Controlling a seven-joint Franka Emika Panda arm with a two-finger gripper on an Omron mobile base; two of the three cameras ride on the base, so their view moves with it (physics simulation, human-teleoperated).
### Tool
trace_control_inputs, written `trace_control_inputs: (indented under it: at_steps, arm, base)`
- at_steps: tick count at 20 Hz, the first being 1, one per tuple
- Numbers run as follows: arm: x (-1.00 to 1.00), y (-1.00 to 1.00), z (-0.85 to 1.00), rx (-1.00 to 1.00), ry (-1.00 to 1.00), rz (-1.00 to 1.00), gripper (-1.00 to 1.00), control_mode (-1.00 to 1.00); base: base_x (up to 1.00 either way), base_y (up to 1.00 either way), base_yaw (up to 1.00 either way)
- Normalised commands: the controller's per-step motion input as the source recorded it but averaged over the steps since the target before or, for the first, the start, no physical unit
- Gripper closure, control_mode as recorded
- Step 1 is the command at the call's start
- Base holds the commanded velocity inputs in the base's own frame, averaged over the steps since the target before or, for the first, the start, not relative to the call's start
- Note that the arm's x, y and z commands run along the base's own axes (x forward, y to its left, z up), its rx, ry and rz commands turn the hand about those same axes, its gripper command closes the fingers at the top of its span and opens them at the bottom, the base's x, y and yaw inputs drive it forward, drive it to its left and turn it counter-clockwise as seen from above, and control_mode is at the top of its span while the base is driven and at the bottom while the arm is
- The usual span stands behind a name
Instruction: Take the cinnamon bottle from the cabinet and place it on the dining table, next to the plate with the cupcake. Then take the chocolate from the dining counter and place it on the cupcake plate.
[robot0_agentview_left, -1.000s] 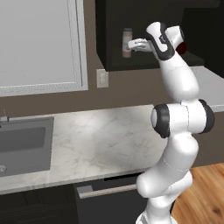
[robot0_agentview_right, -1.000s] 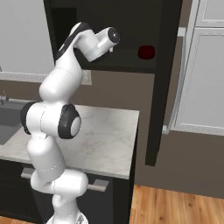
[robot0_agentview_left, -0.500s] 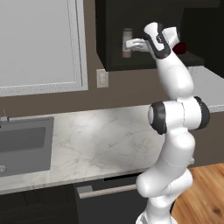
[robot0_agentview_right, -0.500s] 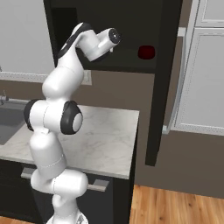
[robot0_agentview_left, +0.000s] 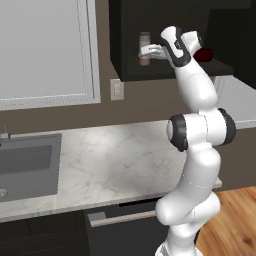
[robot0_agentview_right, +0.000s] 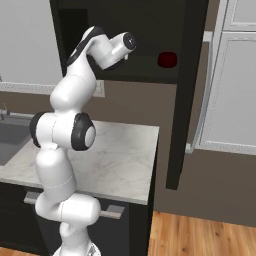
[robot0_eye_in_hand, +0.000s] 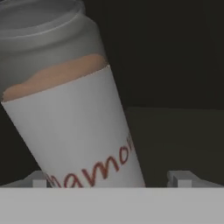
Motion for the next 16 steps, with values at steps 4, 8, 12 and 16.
trace_control_inputs:
  at_steps: [4, 8, 12, 16]
  arm:
    - [0.03, 0.06, -0.13, 0.00, 0.01, 0.00, -1.00, -1.00]
    - [0.05, 0.12, -0.19, 0.00, 0.06, 0.00, 1.00, -1.00]
    - [0.01, 0.05, -0.03, 0.00, 0.00, 0.00, 1.00, -1.00]
    - [-0.19, 0.00, 0.06, 0.01, -0.05, 0.01, 1.00, -1.00]
  base:
    - [0.00, 0.00, 0.00]
    - [0.00, 0.00, 0.00]
    - [0.00, 0.00, 0.00]
    - [0.00, 0.00, 0.00]
